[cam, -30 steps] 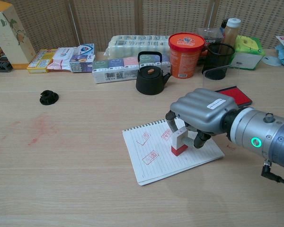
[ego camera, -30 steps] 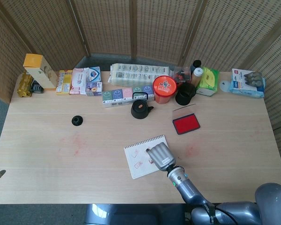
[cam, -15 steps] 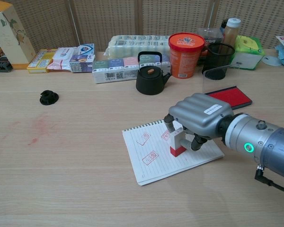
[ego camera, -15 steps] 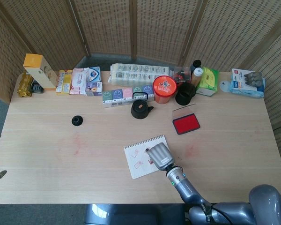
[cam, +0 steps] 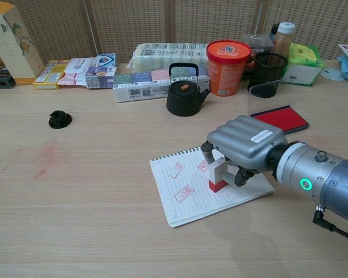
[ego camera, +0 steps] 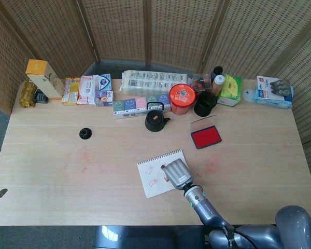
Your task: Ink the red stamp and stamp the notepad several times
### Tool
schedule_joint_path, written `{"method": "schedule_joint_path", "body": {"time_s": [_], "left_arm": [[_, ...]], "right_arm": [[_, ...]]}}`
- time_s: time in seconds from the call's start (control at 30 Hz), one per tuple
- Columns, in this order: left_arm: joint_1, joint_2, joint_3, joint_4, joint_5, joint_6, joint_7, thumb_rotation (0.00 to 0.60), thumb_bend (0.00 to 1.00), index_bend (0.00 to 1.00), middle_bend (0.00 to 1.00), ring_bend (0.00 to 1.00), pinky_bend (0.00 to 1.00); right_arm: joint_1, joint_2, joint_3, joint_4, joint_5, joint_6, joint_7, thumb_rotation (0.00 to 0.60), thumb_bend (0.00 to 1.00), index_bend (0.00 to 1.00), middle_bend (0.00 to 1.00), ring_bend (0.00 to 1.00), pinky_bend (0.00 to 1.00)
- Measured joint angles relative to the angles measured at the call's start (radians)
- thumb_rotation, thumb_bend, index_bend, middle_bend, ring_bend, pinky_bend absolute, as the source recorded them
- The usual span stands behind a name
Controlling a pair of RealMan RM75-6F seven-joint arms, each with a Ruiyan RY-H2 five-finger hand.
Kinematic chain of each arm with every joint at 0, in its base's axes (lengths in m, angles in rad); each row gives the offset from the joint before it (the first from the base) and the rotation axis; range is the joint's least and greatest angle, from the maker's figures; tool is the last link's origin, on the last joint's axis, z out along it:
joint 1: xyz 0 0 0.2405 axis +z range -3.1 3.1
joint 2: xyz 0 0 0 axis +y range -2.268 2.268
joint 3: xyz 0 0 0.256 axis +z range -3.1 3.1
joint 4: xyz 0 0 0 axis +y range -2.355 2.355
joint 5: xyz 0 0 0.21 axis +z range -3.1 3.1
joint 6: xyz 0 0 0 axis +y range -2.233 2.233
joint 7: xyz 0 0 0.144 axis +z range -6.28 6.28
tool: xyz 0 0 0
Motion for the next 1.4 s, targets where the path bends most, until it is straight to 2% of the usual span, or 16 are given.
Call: {"method": "schedule_joint_path", "body": {"time_s": [0.6, 1.1, 1.4], "left_arm": [[0.002, 0.002, 0.001, -0.001, 0.004, 0.004, -0.006, 0.600, 0.00, 0.00, 0.00, 0.00, 0.11], [0.004, 0.005, 0.004, -0.006, 0.016, 0.010, -0.011, 0.600, 0.00, 0.00, 0.00, 0.00, 0.11], [0.003, 0.003, 0.002, -0.006, 0.009, 0.009, -0.006, 0.600, 0.00, 0.00, 0.00, 0.00, 0.11]], "right_arm": [[-0.009, 0.013, 0.003, -0.038, 0.001, 0.022, -0.031, 0.600, 0.58, 0.80, 1.00, 1.00, 1.00], [0.000, 0.135, 0.059, -0.234, -0.032, 0.105, -0.087, 0.600, 0.58, 0.80, 1.00, 1.00, 1.00], [-0.002, 0.130, 0.060, -0.185, -0.032, 0.097, -0.049, 0.600, 0.58, 0.80, 1.00, 1.00, 1.00]]}}
